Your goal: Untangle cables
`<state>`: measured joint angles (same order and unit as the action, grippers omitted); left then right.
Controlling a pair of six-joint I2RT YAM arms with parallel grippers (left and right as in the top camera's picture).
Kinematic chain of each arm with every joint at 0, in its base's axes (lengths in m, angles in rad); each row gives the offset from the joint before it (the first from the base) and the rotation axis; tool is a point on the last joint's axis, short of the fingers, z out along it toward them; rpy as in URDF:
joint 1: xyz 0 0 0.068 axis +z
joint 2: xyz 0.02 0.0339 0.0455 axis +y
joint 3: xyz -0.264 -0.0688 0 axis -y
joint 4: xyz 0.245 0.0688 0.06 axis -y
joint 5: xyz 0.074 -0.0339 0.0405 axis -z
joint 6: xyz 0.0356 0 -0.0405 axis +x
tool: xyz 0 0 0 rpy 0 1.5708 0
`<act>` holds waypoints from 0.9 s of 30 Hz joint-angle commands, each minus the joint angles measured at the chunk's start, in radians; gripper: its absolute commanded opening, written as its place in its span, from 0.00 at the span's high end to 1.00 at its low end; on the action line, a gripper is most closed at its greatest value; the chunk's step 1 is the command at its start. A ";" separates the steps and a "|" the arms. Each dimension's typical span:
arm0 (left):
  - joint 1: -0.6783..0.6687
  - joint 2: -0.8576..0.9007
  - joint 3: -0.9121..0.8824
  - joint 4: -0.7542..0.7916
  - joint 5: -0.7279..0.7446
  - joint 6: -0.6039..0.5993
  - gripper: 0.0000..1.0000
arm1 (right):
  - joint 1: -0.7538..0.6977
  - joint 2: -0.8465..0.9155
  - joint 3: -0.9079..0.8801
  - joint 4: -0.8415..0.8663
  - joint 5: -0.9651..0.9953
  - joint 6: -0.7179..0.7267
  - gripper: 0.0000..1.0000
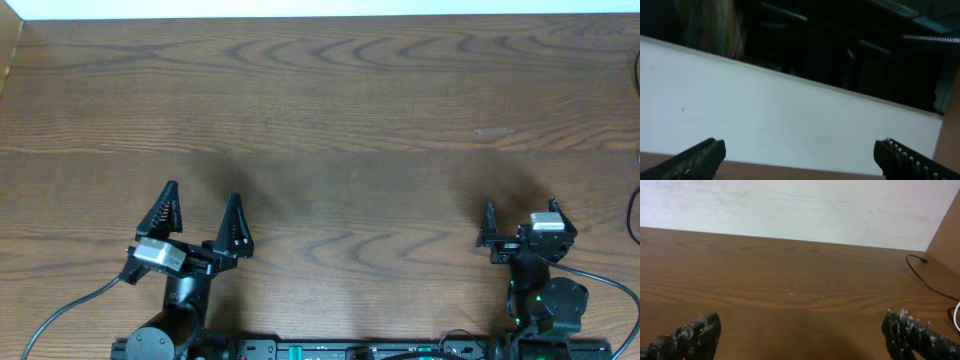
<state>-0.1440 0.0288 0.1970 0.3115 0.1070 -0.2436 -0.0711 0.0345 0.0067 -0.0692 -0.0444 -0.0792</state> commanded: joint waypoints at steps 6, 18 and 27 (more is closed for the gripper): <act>0.095 -0.028 -0.143 0.101 0.012 0.037 0.00 | -0.006 -0.003 -0.001 -0.005 0.008 0.015 0.01; 0.105 -0.028 -0.193 -0.211 0.007 0.184 0.00 | -0.006 -0.003 -0.001 -0.005 0.008 0.015 0.01; 0.105 -0.027 -0.193 -0.379 -0.041 0.271 0.00 | -0.006 -0.003 -0.001 -0.005 0.009 0.015 0.01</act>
<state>-0.0456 0.0109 0.0135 -0.0204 0.0723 -0.0437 -0.0711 0.0345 0.0067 -0.0692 -0.0444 -0.0788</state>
